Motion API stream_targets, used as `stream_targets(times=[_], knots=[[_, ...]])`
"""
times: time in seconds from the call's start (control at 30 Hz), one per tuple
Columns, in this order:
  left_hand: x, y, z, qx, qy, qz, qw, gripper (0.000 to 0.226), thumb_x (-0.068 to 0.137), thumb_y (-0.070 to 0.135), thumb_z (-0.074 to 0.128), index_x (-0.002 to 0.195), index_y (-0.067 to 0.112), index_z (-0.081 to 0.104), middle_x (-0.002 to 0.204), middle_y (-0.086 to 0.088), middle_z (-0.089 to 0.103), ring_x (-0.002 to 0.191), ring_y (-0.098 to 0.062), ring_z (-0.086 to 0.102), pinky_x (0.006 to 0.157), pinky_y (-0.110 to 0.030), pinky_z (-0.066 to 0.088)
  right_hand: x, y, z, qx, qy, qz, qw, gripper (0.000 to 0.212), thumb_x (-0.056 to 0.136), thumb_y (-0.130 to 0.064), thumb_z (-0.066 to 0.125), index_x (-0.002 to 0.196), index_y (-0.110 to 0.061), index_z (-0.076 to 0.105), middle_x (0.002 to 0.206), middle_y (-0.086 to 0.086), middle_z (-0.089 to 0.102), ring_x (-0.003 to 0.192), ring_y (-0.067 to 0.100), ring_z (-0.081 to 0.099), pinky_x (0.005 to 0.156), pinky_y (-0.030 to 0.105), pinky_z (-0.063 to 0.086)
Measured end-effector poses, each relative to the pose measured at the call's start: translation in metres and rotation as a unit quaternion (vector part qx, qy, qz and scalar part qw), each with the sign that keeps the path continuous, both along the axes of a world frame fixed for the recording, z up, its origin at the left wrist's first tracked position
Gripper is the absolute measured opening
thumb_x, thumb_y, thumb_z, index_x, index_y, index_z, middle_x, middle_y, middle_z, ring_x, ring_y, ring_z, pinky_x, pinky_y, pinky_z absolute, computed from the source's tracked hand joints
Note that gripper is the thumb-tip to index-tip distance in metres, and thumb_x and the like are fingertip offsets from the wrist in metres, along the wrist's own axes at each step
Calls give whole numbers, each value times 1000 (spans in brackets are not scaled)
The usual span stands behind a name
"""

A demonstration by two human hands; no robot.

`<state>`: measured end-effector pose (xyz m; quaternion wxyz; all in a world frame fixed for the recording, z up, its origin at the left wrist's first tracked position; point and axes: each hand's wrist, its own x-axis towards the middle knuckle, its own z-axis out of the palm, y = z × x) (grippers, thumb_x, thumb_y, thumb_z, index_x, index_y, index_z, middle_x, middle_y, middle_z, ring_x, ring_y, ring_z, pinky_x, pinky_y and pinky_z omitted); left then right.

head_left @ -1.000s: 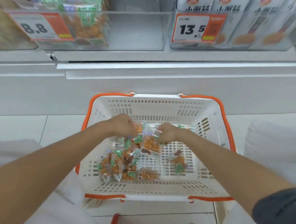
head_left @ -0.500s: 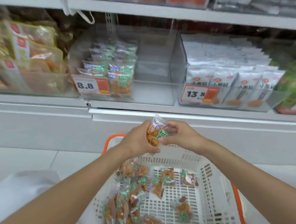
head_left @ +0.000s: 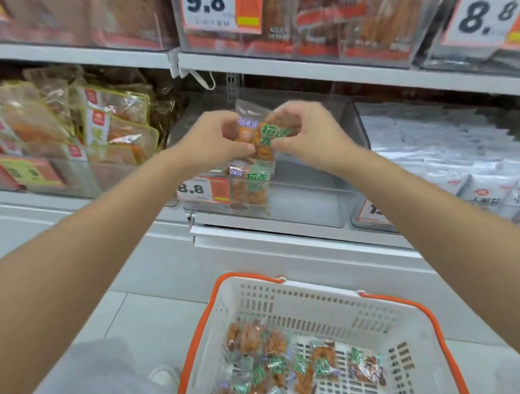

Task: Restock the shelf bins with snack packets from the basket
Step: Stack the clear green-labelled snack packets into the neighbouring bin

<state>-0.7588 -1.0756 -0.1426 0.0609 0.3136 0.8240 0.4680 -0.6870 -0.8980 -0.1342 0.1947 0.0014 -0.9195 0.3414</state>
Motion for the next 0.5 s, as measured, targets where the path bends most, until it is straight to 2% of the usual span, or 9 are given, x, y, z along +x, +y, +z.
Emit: stream_targets(times=[0.07, 0.1, 0.13, 0.2, 0.27, 0.3, 0.37, 0.43, 0.5], knots=[[-14, -3, -7, -106, 2, -8, 994, 27, 77, 9, 80, 101, 4, 69, 99, -11, 73, 93, -25, 70, 88, -45, 56, -8, -1, -14, 30, -46, 2, 998, 31, 78, -15, 77, 107, -21, 69, 106, -1, 69, 100, 16, 63, 91, 37, 51], [-17, -4, -10, -149, 11, -11, 989, 28, 75, 13, 82, 99, 6, 70, 98, -11, 73, 93, -26, 70, 87, -47, 55, -11, -1, -21, 32, -69, 11, 997, 31, 78, -15, 78, 107, -20, 69, 105, -1, 67, 100, 16, 62, 89, 36, 51], [-19, -3, -12, -161, 14, -12, 987, 29, 74, 15, 83, 99, 8, 70, 98, -9, 73, 93, -25, 69, 87, -45, 56, -13, 0, -27, 37, -88, 18, 995, 31, 79, -16, 77, 108, -20, 68, 103, -3, 65, 98, 15, 60, 85, 32, 49], [-21, -2, -11, -112, -6, -14, 994, 27, 77, 20, 81, 101, 16, 70, 98, -2, 71, 88, -17, 68, 79, -31, 56, -17, 2, -33, 54, -106, 22, 993, 30, 81, -18, 75, 110, -20, 68, 98, -5, 61, 93, 14, 56, 80, 28, 44], [-23, -1, -8, -85, -23, -7, 996, 20, 83, 25, 76, 101, 19, 71, 91, 7, 67, 79, -5, 62, 66, -16, 46, -21, 4, -35, 29, -115, 21, 993, 25, 84, -21, 73, 109, -20, 69, 100, -4, 65, 95, 15, 61, 85, 33, 49], [-26, 0, -7, -101, -19, -10, 995, 18, 85, 26, 74, 101, 18, 71, 88, 10, 65, 77, -2, 59, 63, -13, 42, -23, 4, -35, -3, -121, 24, 992, 19, 86, -23, 70, 105, -20, 71, 101, -3, 68, 96, 17, 64, 90, 37, 52], [-31, 1, -9, -142, -9, -20, 990, 17, 86, 29, 72, 100, 19, 71, 86, 14, 62, 78, 1, 56, 64, -13, 39, -25, 4, -37, -54, -135, 22, 989, 12, 91, -25, 64, 96, -20, 74, 96, 4, 74, 91, 23, 71, 93, 44, 54], [-35, 2, -12, -173, -7, -30, 984, 12, 86, 30, 72, 95, 21, 72, 85, 16, 60, 78, -1, 55, 67, -16, 40, -27, 5, -42, -66, -152, 18, 986, 16, 94, -25, 62, 95, -17, 75, 93, 11, 75, 88, 27, 72, 91, 45, 55], [-41, 3, -16, -201, 0, -44, 979, 10, 85, 31, 73, 91, 23, 73, 91, 15, 61, 87, -6, 57, 78, -22, 42, -28, 4, -46, -63, -167, 18, 984, 21, 95, -22, 62, 96, -6, 75, 95, 18, 73, 86, 28, 71, 89, 44, 56]])
